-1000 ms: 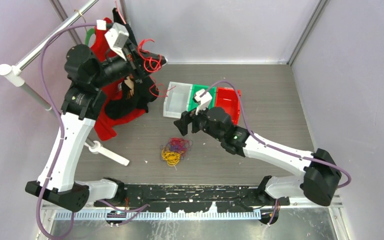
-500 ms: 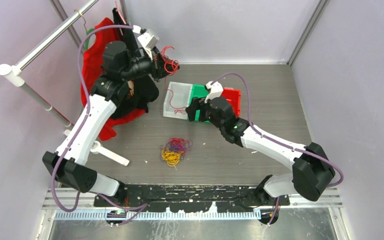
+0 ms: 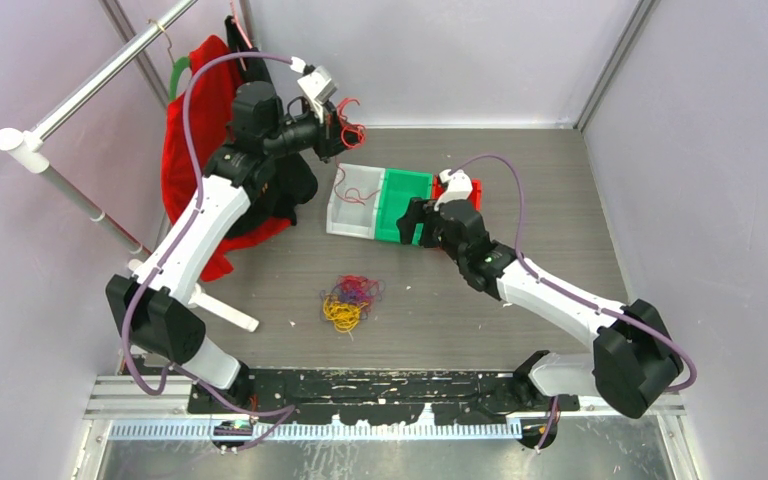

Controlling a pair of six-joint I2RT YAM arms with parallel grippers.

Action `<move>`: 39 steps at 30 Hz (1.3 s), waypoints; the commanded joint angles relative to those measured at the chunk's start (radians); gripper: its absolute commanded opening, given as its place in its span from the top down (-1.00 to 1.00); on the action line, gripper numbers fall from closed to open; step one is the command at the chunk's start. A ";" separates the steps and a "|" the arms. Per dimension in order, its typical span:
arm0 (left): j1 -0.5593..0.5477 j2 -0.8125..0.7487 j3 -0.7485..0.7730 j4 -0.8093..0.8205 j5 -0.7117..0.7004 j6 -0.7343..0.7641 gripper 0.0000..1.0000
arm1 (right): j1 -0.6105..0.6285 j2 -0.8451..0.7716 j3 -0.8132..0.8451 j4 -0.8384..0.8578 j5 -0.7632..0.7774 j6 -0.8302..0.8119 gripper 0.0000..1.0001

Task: Untangle the cables
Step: Place the cable in the bin.

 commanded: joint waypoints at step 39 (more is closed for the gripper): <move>-0.026 0.281 0.035 -0.424 -0.303 0.400 0.52 | -0.087 -0.105 -0.028 -0.046 -0.019 0.026 -0.67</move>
